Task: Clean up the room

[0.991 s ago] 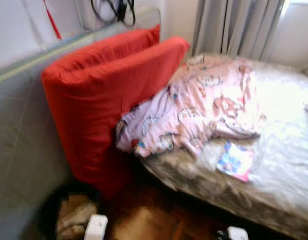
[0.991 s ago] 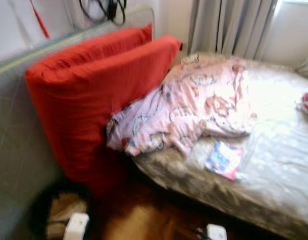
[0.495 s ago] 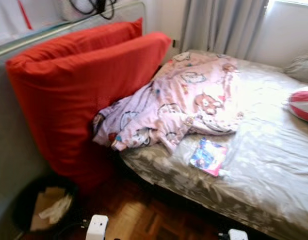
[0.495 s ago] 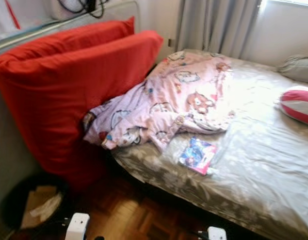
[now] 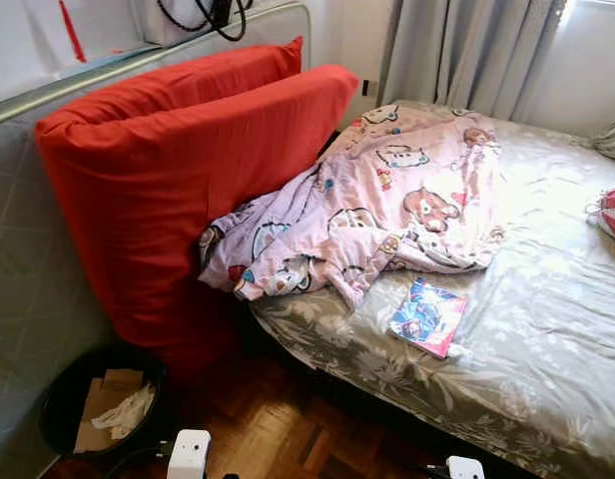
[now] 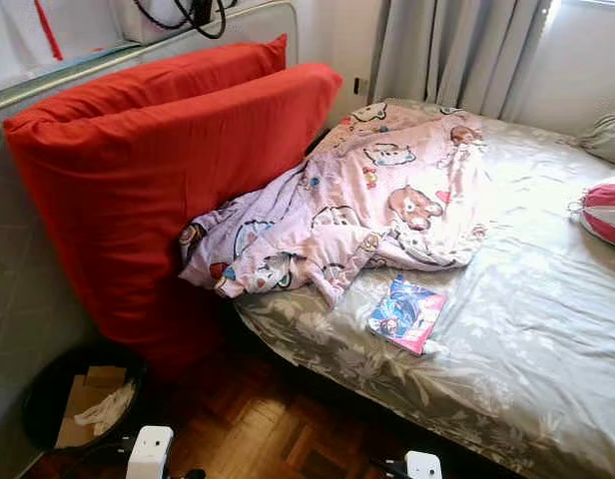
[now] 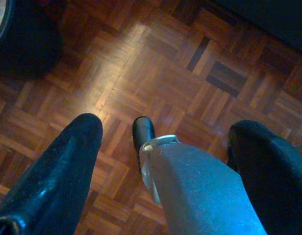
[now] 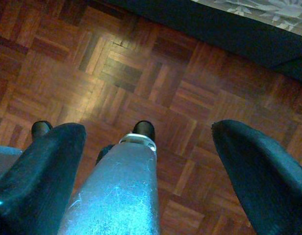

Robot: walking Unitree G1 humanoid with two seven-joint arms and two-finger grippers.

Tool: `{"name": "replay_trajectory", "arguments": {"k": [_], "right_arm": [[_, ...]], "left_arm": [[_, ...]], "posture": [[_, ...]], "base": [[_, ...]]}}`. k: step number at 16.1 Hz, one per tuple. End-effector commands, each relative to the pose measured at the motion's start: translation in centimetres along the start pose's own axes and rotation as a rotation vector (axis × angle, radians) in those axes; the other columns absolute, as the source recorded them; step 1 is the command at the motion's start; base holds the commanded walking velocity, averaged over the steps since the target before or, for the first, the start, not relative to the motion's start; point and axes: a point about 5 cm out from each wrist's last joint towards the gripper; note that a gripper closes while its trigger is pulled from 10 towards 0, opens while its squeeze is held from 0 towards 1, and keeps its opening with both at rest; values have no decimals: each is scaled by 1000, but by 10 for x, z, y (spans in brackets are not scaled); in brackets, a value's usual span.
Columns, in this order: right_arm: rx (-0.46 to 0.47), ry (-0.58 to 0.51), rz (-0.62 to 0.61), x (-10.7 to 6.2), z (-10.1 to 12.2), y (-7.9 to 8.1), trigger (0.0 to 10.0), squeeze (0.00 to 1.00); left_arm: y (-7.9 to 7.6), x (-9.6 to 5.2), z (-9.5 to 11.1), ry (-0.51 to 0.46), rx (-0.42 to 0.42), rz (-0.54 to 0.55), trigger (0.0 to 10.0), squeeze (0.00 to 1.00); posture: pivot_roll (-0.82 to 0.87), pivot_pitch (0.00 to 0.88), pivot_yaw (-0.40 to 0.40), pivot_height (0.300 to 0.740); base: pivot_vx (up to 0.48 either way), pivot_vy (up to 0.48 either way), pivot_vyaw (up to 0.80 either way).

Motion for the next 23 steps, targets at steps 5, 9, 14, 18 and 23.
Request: {"name": "replay_trajectory", "arguments": {"k": [5,9,14,18,23], "right_arm": [[-30,-3,-3,0,2,-3,10000,0],[-31,-5,-5,0,3,-3,10000,0],[-28,-8,-3,0,3,-2,10000,0],[-28,-4,-4,0,3,-2,10000,0],[2,-20,-11,0,3,-2,10000,0]], "left_arm": [[3,-1,-1,9,-11,2,10000,0],[2,0,-1,6,-16,0,10000,0],[4,-1,0,5,-20,4,10000,0],[3,0,1,-5,-47,4,10000,0],[3,3,20,-77,-56,5,10000,0]], "posture": [[80,0,-30,740],[83,6,-32,740],[86,12,-29,740],[84,17,-27,740],[84,23,-25,740]], "base": [[303,0,0],[320,0,0],[325,0,0],[331,0,0],[265,0,0]]}}
Point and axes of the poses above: a point about 5 cm out from each wrist's last joint towards the gripper, its own x axis pointing out of the wrist towards the gripper, its own z axis along the axis of the wrist's last joint, y = z × x, and after that the axes turned 1 degree about x, right-handed
